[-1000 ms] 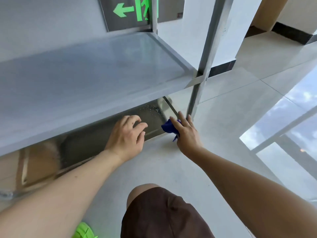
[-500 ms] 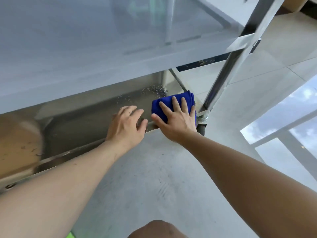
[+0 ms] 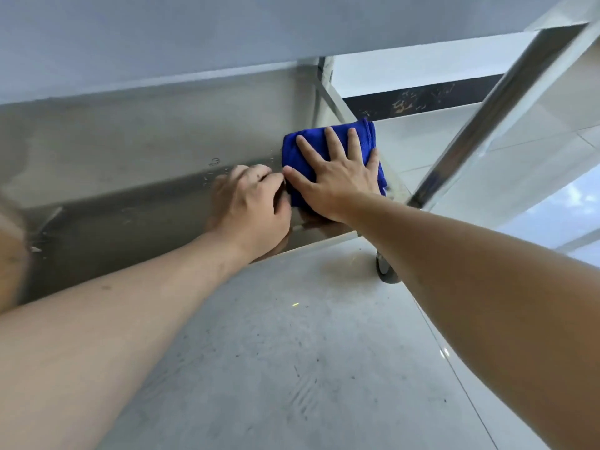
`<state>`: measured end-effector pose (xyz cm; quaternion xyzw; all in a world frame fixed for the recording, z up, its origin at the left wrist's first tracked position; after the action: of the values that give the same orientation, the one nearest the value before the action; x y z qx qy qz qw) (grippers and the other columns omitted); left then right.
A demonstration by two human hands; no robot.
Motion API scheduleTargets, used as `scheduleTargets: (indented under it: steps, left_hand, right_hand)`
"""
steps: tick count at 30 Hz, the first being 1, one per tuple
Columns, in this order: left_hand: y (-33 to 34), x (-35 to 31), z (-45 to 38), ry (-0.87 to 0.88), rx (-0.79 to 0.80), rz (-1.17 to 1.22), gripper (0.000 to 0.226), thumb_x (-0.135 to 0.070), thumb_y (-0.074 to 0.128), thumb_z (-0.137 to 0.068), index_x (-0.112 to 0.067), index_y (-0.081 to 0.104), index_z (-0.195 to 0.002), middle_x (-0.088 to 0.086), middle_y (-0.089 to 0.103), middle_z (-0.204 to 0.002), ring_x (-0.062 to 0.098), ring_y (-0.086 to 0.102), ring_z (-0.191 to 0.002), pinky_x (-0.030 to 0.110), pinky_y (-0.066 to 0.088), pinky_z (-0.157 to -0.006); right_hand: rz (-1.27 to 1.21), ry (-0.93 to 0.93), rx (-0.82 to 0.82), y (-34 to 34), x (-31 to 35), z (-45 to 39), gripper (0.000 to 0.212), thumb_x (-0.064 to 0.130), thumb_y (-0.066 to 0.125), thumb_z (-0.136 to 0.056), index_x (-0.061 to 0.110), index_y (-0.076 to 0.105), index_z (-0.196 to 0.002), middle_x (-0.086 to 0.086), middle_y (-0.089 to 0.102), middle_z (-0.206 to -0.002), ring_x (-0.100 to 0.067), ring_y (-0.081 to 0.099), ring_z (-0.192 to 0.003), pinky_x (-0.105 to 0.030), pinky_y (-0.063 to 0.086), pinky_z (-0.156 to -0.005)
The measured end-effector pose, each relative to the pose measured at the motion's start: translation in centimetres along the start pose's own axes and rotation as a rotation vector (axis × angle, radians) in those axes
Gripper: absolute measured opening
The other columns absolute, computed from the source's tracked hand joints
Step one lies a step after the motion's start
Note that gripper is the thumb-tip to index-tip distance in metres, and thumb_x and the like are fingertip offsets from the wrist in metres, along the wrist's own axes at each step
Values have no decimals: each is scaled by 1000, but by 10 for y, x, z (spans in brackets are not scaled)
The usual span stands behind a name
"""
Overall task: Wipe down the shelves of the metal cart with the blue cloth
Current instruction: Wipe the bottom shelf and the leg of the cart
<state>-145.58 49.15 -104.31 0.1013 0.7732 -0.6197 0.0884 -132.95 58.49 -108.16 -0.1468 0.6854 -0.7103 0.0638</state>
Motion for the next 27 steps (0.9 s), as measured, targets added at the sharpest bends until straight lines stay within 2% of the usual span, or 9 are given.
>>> scheduleTargets:
  steps: [4,10,14,17,27]
  left_hand:
    - [3,4,2,-16,-64,6,29,-35,48,-92,-16,66,-104,0,66,-109,26,53,-103,41,42,-89]
    - [7,7,4,-17,-72,-21,38,-40,40,-89,-21,66,-111,-3,64,-119,23,53,-110,40,40,-94]
    - [10,7,4,-26,-60,-38,35,-40,40,-88,-23,64,-108,-4,63,-121,21,53,-112,41,40,-94]
    - [11,8,4,-24,-65,-42,33,-39,41,-88,-23,64,-106,-4,63,-122,20,53,-114,40,38,-95]
    - [11,8,2,3,-89,-57,34,-39,41,-89,-22,66,-106,-5,66,-118,21,54,-110,40,40,-94]
  right_hand:
    - [13,-17,-27,-1,10,-42,76,84,11,-82,54,11,-152,1,5,-168,-32,-10,-152,-66,-5,-115]
    - [5,-20,-41,-3,26,-102,75,83,16,-82,53,17,-151,1,14,-166,-34,-2,-152,-64,1,-116]
    - [24,-7,-75,-10,33,-135,75,83,18,-81,52,25,-149,0,30,-158,-33,18,-144,-61,14,-113]
    - [8,-22,-79,-13,35,-152,75,82,22,-80,50,30,-148,-1,37,-153,-31,25,-140,-57,20,-111]
    - [7,-36,-69,-16,33,-159,74,80,22,-83,46,31,-149,0,38,-151,-30,28,-138,-56,23,-110]
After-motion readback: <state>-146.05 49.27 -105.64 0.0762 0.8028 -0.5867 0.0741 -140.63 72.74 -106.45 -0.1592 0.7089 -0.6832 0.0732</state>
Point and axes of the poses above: each hand's wrist, its own z-axis away from the middle knuckle, its own y-axis out of the palm, x = y × z, the point moved 7 cm from there along -z, towards the middle knuckle
